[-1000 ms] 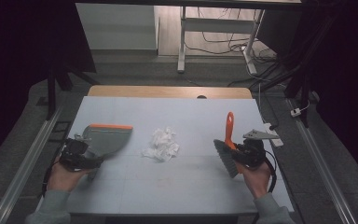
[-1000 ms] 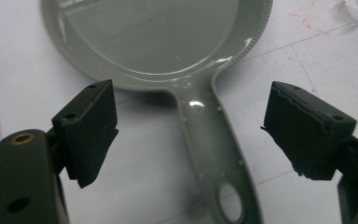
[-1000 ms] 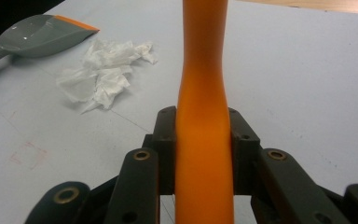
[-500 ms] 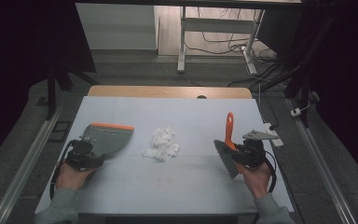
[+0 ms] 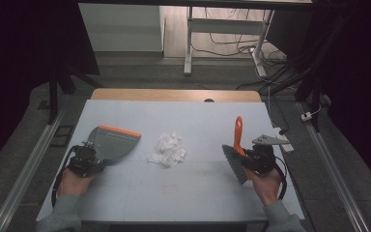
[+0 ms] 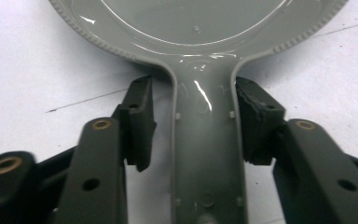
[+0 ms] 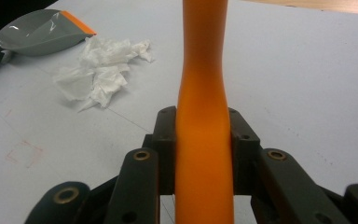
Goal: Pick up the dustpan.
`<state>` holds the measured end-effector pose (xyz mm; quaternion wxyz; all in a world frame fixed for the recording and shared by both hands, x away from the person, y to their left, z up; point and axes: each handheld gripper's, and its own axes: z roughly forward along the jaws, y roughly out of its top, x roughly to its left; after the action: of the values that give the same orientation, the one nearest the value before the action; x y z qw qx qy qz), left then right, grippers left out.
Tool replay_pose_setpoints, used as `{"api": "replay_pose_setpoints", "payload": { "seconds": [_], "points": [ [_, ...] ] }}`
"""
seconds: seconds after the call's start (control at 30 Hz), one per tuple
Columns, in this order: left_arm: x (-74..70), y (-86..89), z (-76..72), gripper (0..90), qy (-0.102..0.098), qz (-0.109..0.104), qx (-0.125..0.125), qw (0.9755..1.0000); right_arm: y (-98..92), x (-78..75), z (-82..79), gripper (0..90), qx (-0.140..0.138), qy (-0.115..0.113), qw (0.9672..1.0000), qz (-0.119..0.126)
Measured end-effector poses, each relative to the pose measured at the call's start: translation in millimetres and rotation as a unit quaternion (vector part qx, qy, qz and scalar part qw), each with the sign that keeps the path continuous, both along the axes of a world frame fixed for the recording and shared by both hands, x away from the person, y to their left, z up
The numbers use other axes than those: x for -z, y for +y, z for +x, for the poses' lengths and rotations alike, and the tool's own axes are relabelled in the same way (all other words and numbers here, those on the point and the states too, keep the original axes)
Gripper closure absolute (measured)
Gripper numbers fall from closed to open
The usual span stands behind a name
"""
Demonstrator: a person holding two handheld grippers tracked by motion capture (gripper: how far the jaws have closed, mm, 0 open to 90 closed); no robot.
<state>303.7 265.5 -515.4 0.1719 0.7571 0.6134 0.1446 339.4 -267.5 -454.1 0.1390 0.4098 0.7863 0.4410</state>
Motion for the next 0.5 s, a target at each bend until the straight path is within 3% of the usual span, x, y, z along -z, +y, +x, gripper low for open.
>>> {"api": "replay_pose_setpoints", "payload": {
  "seconds": [0.03, 0.27, 0.5],
  "points": [
    [0.1, 0.1, 0.3, 60.3, -0.001, -0.001, 0.002, 1.0, 0.2, 0.1, 0.0, 70.2, 0.0, 0.0, 1.0, -0.001],
    [-0.4, 1.9, -0.3, 62.2, -0.016, 0.005, 0.009, 0.9998, 0.1, 0.8, 0.2, 70.2, 0.0, 0.0, 1.0, 0.0],
    [-7.9, 7.5, -5.1, 62.7, -0.06, -0.014, 0.017, 0.998, -0.1, 1.1, 0.0, 70.2, 0.0, 0.0, 1.0, 0.0]
  ]
}}
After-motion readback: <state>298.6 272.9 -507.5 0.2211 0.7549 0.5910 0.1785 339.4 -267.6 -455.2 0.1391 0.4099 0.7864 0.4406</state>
